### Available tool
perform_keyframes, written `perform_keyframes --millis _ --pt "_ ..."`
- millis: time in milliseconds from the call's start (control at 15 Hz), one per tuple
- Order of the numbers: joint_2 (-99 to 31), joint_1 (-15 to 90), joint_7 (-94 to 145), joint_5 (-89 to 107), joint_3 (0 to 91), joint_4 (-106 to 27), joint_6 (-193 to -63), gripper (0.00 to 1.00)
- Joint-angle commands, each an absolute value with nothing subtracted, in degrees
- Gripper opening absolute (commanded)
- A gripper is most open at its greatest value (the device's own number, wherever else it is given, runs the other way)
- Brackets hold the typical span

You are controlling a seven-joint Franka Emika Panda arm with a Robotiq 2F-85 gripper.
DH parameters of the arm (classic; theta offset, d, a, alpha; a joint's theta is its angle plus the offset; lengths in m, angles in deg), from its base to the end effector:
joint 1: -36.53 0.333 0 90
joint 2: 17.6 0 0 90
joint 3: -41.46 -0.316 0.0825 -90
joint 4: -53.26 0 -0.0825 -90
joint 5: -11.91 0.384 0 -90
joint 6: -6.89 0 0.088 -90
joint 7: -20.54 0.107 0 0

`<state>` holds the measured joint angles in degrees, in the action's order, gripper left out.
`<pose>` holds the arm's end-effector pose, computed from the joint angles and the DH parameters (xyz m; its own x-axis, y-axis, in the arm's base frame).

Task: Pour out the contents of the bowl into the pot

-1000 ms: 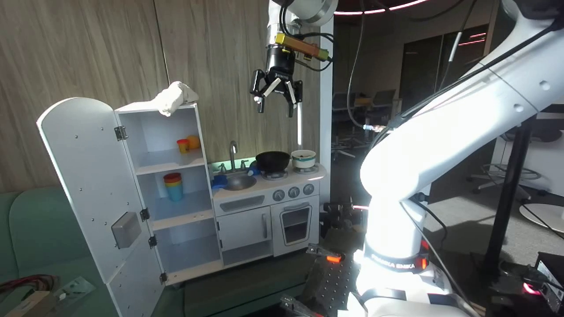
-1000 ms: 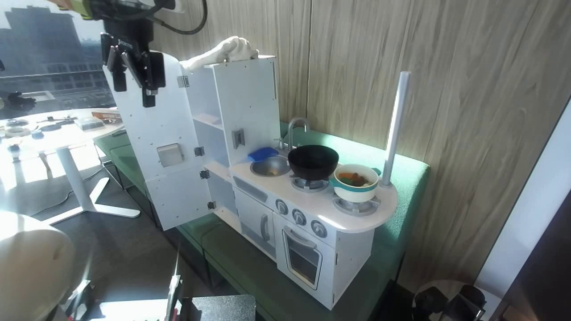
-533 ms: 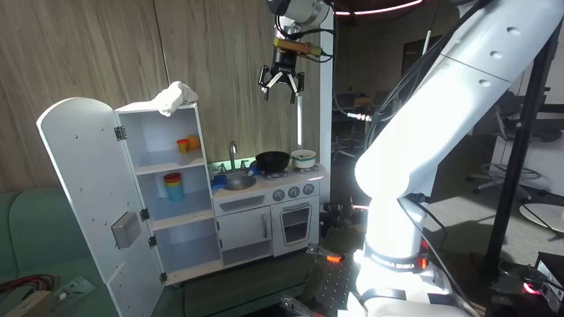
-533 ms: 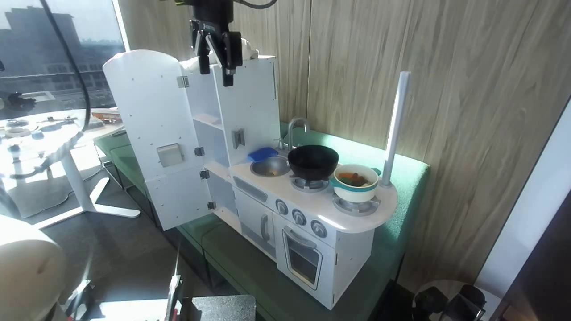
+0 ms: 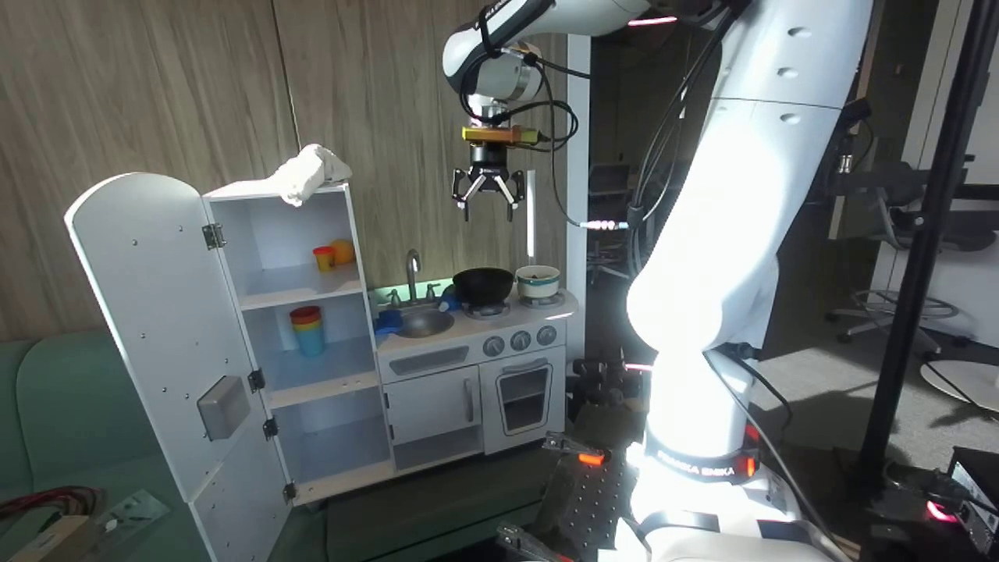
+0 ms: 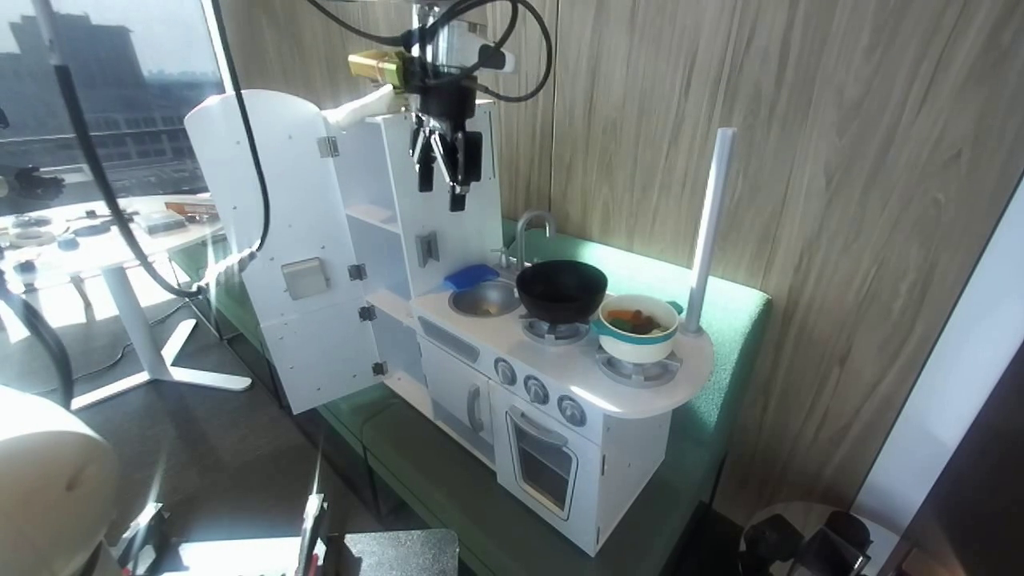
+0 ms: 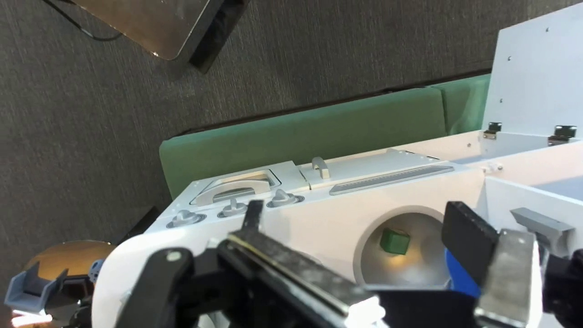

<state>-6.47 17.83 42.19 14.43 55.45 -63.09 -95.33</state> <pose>0.4155 -0.2701 0.5236 0.5790 -0.8106 -0.0872 -0.8153 -0.5758 -0.0611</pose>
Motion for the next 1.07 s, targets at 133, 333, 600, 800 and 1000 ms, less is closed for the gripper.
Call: perform_keyframes --millis 133,333,600,800,1000 --pt "-9.14 15.75 43.03 16.46 59.85 -67.25 -99.39 1.0" --pt "-9.58 14.76 42.15 18.23 61.71 -68.47 -101.22 1.0" --pt "-9.96 14.88 41.53 17.48 61.67 -68.39 -99.99 1.0" --pt "-9.93 15.02 41.53 17.65 61.5 -68.39 -100.01 1.0" --pt "-14.59 14.31 49.2 20.53 62.11 -64.64 -108.15 1.0"
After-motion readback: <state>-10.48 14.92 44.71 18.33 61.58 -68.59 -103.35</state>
